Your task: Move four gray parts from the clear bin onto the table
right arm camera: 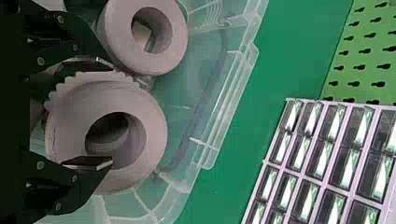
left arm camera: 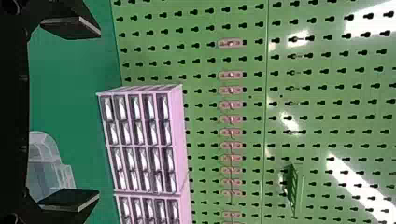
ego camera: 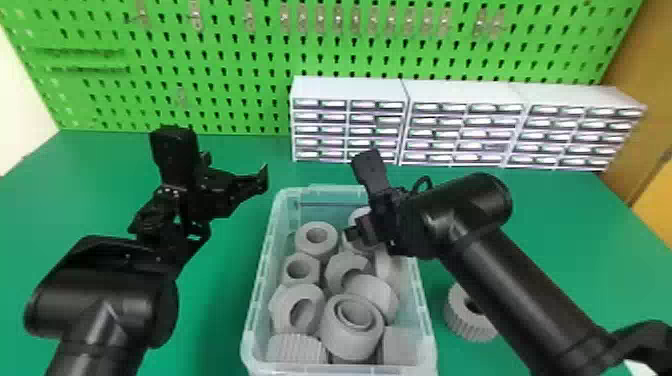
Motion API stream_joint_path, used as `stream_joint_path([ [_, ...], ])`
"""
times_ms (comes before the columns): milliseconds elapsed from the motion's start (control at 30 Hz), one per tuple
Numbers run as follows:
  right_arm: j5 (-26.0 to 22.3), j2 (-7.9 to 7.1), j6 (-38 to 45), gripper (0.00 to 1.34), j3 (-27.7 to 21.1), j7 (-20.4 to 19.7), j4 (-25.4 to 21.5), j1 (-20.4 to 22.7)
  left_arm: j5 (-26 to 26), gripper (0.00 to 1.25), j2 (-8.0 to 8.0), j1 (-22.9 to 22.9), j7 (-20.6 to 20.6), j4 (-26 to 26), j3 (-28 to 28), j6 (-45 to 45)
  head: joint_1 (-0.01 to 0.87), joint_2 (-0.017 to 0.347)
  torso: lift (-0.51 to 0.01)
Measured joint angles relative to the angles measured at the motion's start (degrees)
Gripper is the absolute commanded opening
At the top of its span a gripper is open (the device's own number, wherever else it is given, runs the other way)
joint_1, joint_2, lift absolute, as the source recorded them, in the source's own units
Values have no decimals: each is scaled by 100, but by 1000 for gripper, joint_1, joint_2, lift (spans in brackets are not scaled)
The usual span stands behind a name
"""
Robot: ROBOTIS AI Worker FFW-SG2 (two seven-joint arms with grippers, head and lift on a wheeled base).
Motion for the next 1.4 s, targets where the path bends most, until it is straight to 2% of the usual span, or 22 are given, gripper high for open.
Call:
stream_joint_path([
  [733,138,-5,-308,781,187,284,336,-63,7,1167,0,-13,-2,10,-5,0,686,26,-50],
  [1067,403,10,-163,781,329,293,19,-118,9,1167,0,-1,-4,8,1,0,686,26,-50],
  [1400,384,17,-210,781,396,293,-78,-126,9,1167,0,-5,-2,8,1,0,686,26,-50],
])
